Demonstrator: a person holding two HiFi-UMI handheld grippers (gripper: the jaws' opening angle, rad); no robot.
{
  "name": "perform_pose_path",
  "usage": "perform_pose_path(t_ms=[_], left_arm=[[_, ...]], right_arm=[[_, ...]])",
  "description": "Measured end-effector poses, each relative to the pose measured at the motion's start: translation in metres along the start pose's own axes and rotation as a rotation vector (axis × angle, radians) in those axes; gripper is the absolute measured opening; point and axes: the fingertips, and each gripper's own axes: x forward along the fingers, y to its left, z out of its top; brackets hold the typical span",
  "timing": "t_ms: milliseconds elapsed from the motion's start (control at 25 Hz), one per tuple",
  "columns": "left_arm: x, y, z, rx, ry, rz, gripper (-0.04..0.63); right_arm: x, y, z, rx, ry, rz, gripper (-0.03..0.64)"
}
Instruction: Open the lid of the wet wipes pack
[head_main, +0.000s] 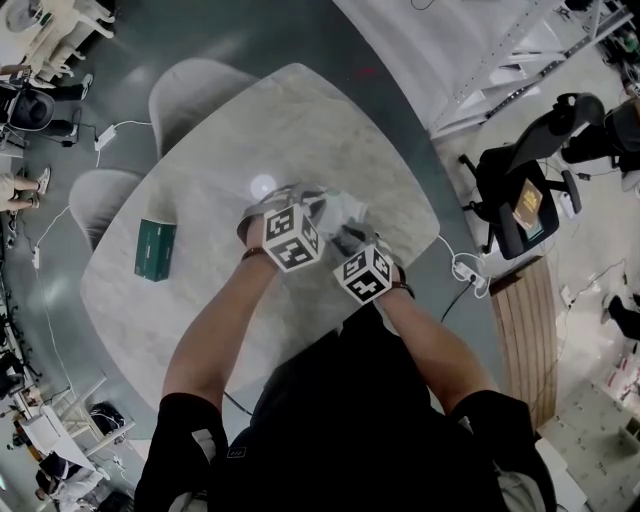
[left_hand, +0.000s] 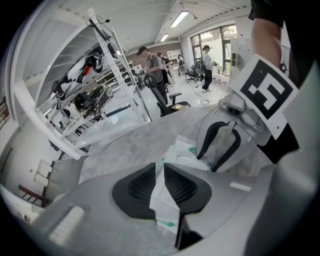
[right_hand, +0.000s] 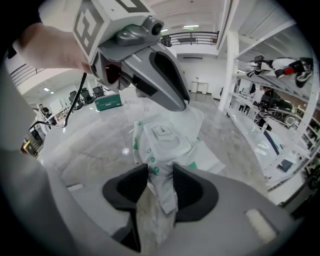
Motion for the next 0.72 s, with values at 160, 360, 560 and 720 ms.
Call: perform_pose_path(t_ms=[160,360,560,720], left_arm=[[0.012,0.014,0.004,-0.030,-0.003,0.025,0.066],[0.030,0.032,-0.003,-0.058,0.057,0.091,0.132],[0.029,0.037,-0.023,-0.283,0.028,0.135,0.169],[-0.001,0.033,-0.020,-0.416,-0.077,0.170,0.172]], right_arm=[[0.000,-0.002,-0.001,-0.007,-0.025,-0.015,0.164],[-0.001,-0.005,-0.003,-0.005,-0.041,-0.018,0.164],[-0.001,-0.003,-0.004,-0.019,-0.052,-0.016,0.164],[-0.015,0.001,0.002,-0.039,-0.073,0.001,0.164]])
